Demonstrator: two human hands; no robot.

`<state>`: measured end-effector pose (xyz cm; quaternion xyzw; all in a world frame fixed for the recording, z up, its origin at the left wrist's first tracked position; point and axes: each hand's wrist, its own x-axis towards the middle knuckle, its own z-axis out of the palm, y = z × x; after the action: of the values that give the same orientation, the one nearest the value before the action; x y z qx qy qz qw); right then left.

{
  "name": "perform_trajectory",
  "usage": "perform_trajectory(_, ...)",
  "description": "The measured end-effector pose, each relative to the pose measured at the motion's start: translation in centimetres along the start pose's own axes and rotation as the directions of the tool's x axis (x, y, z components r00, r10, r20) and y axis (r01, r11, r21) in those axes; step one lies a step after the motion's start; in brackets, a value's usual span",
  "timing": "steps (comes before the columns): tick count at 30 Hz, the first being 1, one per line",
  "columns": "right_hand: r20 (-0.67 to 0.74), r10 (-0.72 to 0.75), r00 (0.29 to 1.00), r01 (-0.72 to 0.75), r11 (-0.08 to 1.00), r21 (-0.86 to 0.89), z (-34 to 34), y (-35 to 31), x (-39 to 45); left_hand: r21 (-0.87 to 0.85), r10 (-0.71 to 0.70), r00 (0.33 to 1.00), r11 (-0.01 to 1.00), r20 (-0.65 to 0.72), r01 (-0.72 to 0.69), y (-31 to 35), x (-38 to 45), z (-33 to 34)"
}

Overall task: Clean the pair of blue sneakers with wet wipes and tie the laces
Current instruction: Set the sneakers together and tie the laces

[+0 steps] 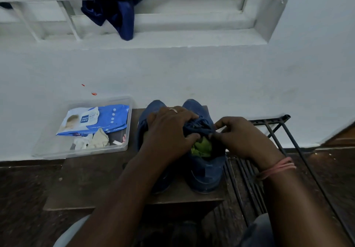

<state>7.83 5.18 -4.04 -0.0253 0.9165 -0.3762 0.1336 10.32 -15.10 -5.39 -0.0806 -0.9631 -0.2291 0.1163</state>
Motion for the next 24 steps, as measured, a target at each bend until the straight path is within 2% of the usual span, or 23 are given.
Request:
perform_trajectory(2,-0.113,-0.093,0.989,0.090,0.995,-0.037,0.2,-0.1,0.0,0.014,0.017,0.999,1.000,-0.048,-0.016,0.0,0.6,0.8)
perform_trajectory(5,-0.251,-0.143,0.957,0.127,0.989,-0.081,0.5,-0.4,0.1,-0.126,-0.041,0.993,0.992,-0.114,0.027,0.3,0.8,1.1)
perform_trajectory(8,-0.341,-0.131,0.931,0.130,0.991,-0.027,0.0,-0.7,0.0,-0.258,-0.149,0.982,0.959,-0.115,0.115,0.5,0.7,0.8)
perform_trajectory(11,-0.530,-0.116,0.840,0.170,0.984,0.054,-0.6,-1.3,-0.5,-0.249,-0.184,0.976,0.957,-0.116,0.151,0.3,0.5,0.6)
perform_trajectory(12,-0.550,-0.100,0.829,0.194,0.974,0.116,-0.8,-1.5,-0.5,-0.261,-0.197,0.973,0.952,-0.122,0.160,0.3,0.5,0.5)
perform_trajectory(14,-0.507,-0.079,0.858,0.229,0.943,0.243,-1.0,-1.7,-0.4,-0.306,-0.238,0.960,0.934,-0.145,0.185,0.5,0.5,0.2)
perform_trajectory(16,-0.390,-0.132,0.911,0.239,0.940,0.242,-0.9,-1.8,-0.5,-0.349,-0.326,0.924,0.905,-0.199,0.244,0.8,0.5,0.0)
perform_trajectory(18,-0.214,-0.235,0.948,0.264,0.957,0.119,-0.5,-1.7,-0.7,-0.371,-0.430,0.851,0.875,-0.302,0.310,0.9,0.6,-0.3)
perform_trajectory(20,-0.046,-0.281,0.959,0.278,0.959,-0.065,0.4,-1.6,-0.7,-0.314,-0.514,0.755,0.855,-0.407,0.413,0.4,0.6,-0.5)
perform_trajectory(22,-0.025,-0.263,0.964,0.252,0.943,-0.216,1.3,-1.4,-0.3,-0.268,-0.574,0.683,0.817,-0.451,0.510,-0.5,0.7,-1.0)
perform_trajectory(23,-0.067,-0.257,0.964,0.233,0.941,-0.245,1.6,-1.3,0.1,-0.260,-0.571,0.683,0.819,-0.455,0.511,-0.8,0.8,-1.2)
perform_trajectory(24,-0.115,-0.264,0.958,0.230,0.942,-0.246,1.7,-1.2,0.3,-0.248,-0.523,0.720,0.852,-0.456,0.462,-0.9,0.9,-1.2)
